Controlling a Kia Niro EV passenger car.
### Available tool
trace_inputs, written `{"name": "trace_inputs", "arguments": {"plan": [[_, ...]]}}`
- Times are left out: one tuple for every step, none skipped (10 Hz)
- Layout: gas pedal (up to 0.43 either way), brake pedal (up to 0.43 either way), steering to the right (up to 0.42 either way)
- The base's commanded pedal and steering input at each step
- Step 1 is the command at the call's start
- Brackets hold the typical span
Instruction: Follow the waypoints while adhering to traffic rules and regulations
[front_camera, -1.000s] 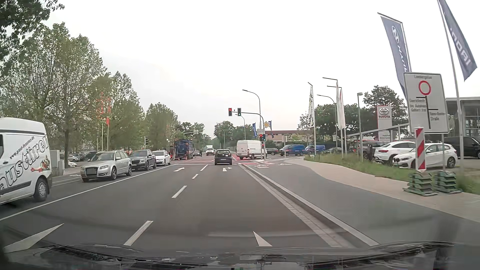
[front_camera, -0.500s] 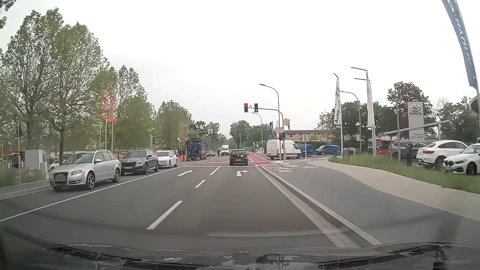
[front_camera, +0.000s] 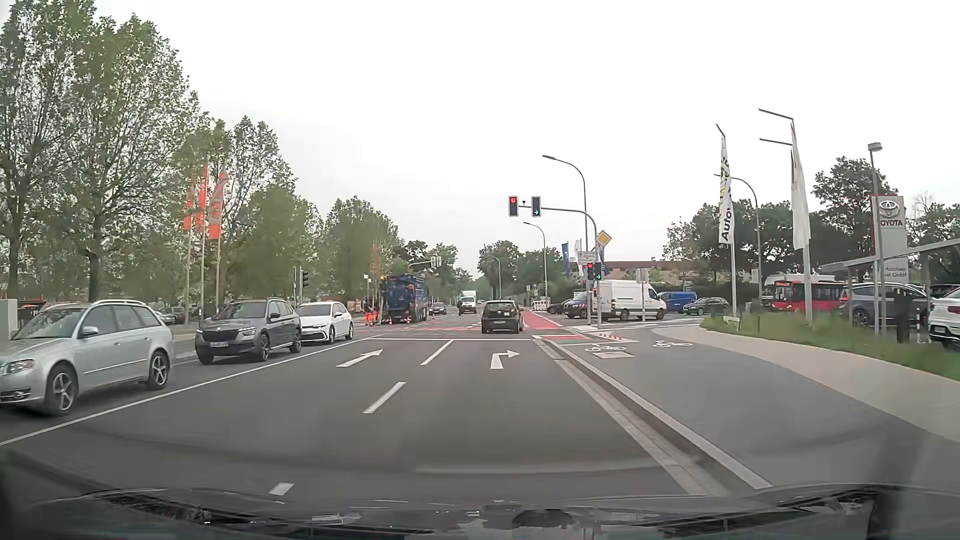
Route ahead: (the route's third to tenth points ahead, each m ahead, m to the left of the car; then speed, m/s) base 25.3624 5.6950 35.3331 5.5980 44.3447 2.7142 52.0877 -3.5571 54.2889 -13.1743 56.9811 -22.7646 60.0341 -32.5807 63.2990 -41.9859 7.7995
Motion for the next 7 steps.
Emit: {"name": "trace_inputs", "arguments": {"plan": [[0.130, 0.000, -0.011], [0.130, 0.000, -0.006], [0.130, 0.000, -0.005], [0.130, 0.000, -0.005], [0.130, 0.000, -0.005], [0.118, 0.000, -0.004], [0.079, 0.000, -0.004]]}}
